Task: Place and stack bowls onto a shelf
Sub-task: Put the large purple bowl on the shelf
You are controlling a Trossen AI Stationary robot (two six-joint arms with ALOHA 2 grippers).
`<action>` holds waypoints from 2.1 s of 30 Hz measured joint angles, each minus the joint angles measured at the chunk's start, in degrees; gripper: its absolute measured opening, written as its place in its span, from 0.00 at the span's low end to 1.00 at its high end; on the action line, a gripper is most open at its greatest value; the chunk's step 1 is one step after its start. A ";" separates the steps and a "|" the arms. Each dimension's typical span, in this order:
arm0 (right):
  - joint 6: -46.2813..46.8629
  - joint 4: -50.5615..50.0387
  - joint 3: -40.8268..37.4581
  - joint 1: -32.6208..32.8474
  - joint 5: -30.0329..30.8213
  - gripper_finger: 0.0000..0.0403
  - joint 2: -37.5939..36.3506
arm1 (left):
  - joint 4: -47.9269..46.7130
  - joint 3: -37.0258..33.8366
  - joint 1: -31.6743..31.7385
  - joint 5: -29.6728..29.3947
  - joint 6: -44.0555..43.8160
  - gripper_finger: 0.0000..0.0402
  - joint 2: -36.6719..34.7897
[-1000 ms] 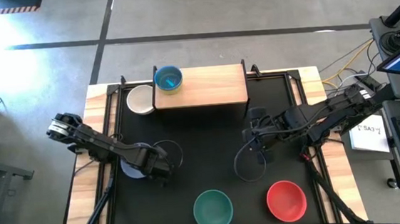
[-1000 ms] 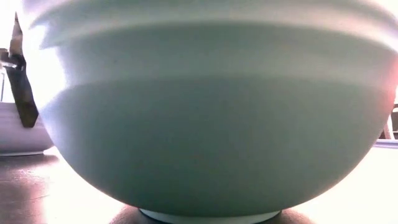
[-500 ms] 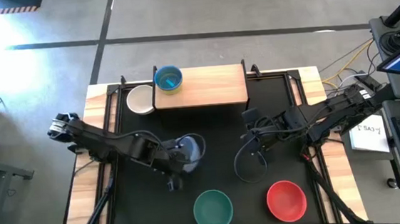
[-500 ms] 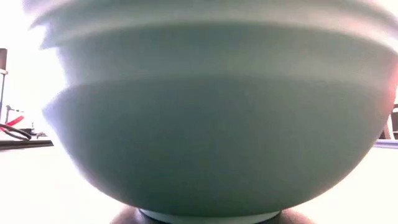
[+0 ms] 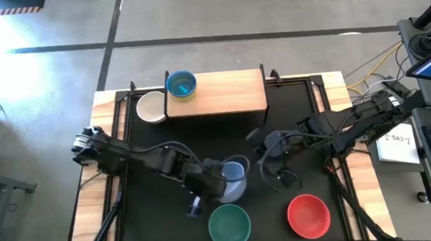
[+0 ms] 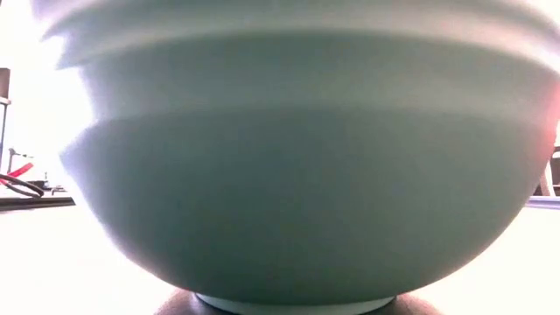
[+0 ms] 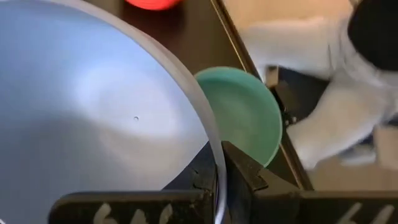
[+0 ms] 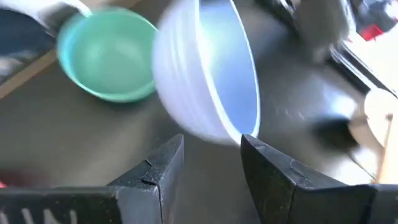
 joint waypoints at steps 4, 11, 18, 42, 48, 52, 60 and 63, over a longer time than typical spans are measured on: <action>-1.60 0.99 0.05 0.01 -8.96 0.37 0.00 | -6.33 6.19 0.06 0.01 6.49 0.00 4.41; -1.63 4.72 -0.06 0.04 -16.25 0.37 0.15 | -12.90 18.36 0.09 -0.02 19.51 0.00 11.23; -1.94 5.61 -0.45 0.04 -22.72 0.37 0.15 | -20.28 28.30 0.44 -3.24 27.29 0.00 16.48; -2.06 5.74 -6.06 0.02 -23.16 0.27 0.22 | -22.36 35.26 2.18 -3.51 33.93 0.00 17.83; -2.06 5.59 -5.74 0.05 -24.01 0.09 0.22 | -21.42 35.26 2.27 -3.51 32.00 0.00 18.04; -1.38 5.49 -5.74 0.12 -25.05 0.04 0.22 | -20.83 35.24 2.42 -3.63 30.32 0.02 18.04; 3.25 5.76 -5.72 -0.44 -23.44 0.04 0.22 | -20.83 35.24 2.94 -4.76 26.15 0.16 18.28; 6.54 5.69 -5.72 -0.69 -23.41 0.04 0.22 | -21.24 35.24 2.91 -6.24 27.03 0.23 18.28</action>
